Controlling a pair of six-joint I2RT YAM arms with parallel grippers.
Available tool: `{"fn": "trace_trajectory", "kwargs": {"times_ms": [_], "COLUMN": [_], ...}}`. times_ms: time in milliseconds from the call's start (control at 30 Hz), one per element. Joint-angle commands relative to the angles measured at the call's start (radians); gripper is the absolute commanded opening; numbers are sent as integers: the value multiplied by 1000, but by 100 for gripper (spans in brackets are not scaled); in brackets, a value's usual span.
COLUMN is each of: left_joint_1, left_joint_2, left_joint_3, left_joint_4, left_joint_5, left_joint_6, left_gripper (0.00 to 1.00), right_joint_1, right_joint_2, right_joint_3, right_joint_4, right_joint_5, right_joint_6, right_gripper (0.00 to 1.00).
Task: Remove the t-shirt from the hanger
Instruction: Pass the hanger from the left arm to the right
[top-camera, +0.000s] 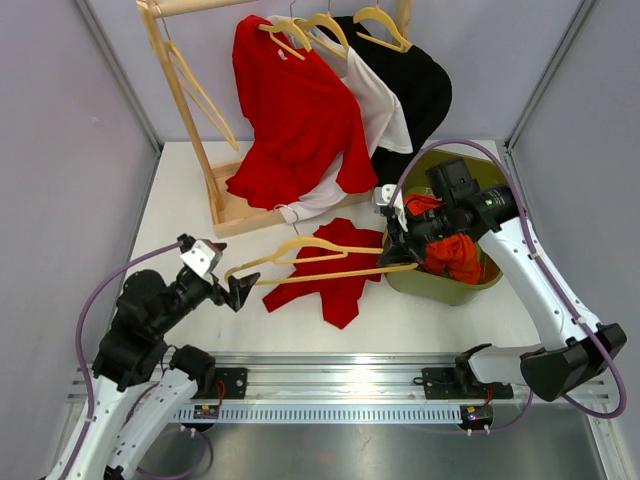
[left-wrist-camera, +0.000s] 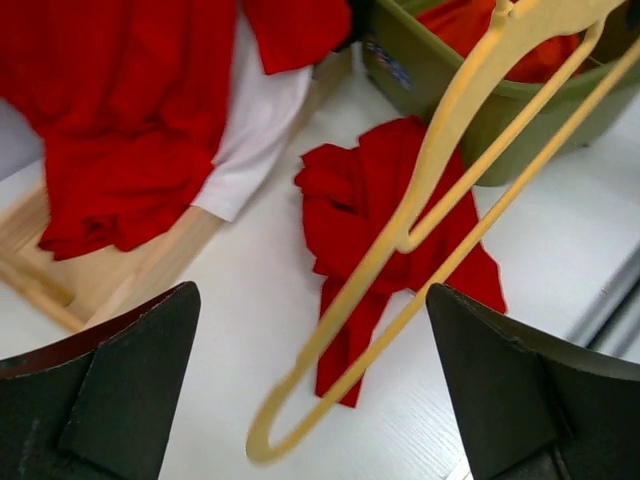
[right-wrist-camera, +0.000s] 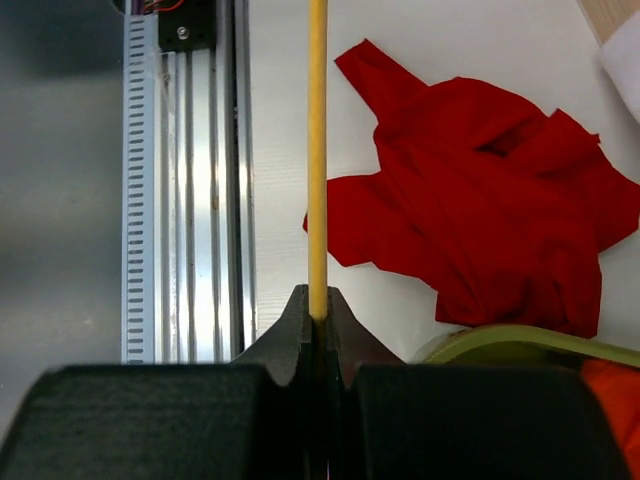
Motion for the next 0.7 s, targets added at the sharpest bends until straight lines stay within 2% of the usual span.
{"fn": "trace_trajectory", "kwargs": {"times_ms": [0,267,667], "left_joint_1": [3,3,3], "left_joint_2": [-57,-159,-176], "left_joint_3": [-44,-154,-163], "left_joint_4": [52,74,75], "left_joint_5": [-219,-294,-343], "left_joint_6": [-25,-82,-85], "left_gripper": [99,99,99], "right_joint_1": [-20,-21,-20], "right_joint_2": [-27,-24,86], "right_joint_3": [-8,16,154], "right_joint_4": [127,267,369], "right_joint_5": [52,160,209], "right_joint_6": [143,299,443], "right_gripper": [0,0,0]}}
